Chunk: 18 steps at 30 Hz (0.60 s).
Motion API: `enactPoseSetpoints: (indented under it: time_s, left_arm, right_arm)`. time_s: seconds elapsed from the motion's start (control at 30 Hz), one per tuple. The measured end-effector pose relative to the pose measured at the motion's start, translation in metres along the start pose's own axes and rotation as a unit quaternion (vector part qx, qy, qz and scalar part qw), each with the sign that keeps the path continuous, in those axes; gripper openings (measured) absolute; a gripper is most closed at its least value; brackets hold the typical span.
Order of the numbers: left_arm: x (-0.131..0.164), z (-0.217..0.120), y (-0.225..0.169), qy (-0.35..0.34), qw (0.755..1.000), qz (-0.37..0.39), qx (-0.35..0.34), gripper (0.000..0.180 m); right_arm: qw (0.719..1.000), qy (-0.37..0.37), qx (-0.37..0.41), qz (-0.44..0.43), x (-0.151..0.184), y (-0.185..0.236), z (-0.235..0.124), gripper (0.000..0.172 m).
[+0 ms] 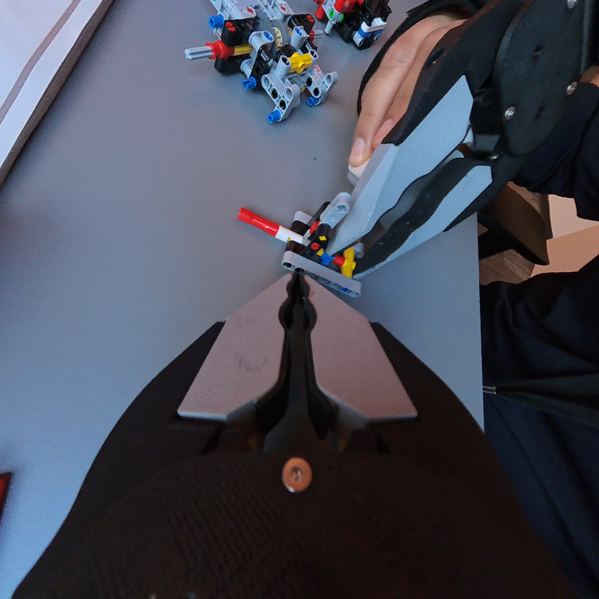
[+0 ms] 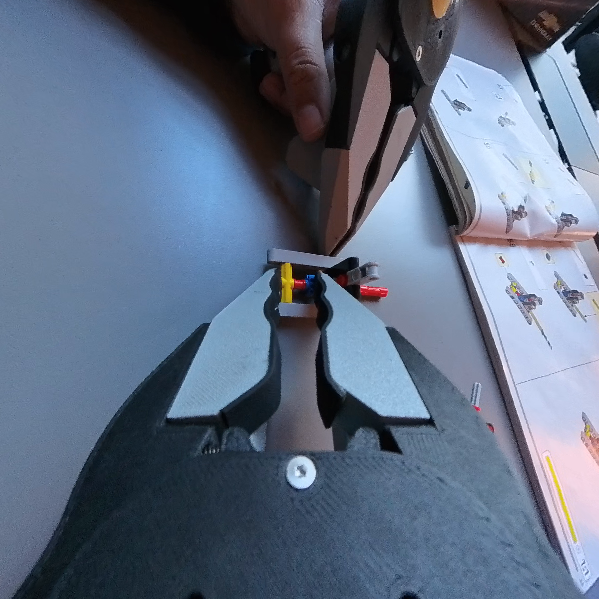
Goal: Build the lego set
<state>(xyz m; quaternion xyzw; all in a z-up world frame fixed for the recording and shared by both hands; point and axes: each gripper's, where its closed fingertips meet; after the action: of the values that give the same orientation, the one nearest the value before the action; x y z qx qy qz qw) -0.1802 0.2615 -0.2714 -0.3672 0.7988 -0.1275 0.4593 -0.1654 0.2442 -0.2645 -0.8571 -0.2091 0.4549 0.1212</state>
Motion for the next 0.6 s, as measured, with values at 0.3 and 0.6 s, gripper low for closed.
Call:
enactPoseSetpoints:
  time_s: [0.3, 0.6]
  left_arm:
    - [0.000, -0.002, 0.000, -0.006, 1.000, -0.017, 0.011, 0.000]
    - [0.002, -0.014, 0.008, -0.014, 1.000, -0.024, -0.003, 0.004]
  right_arm:
    - [0.999, -0.008, 0.025, -0.033, -0.001, 0.000, 0.002, 0.016]
    - [0.997, -0.075, 0.033, -0.001, -0.017, -0.008, -0.019, 0.031]
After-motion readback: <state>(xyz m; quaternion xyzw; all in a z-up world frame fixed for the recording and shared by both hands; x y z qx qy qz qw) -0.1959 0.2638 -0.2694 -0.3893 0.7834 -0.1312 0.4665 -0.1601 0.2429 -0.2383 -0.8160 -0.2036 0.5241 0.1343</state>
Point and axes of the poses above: each gripper's, where its closed fingertips meet, z out along the fingers, x out of its underside, y = z × x across the jaws, and after that the axes turned 7 degrees about x, right-handed
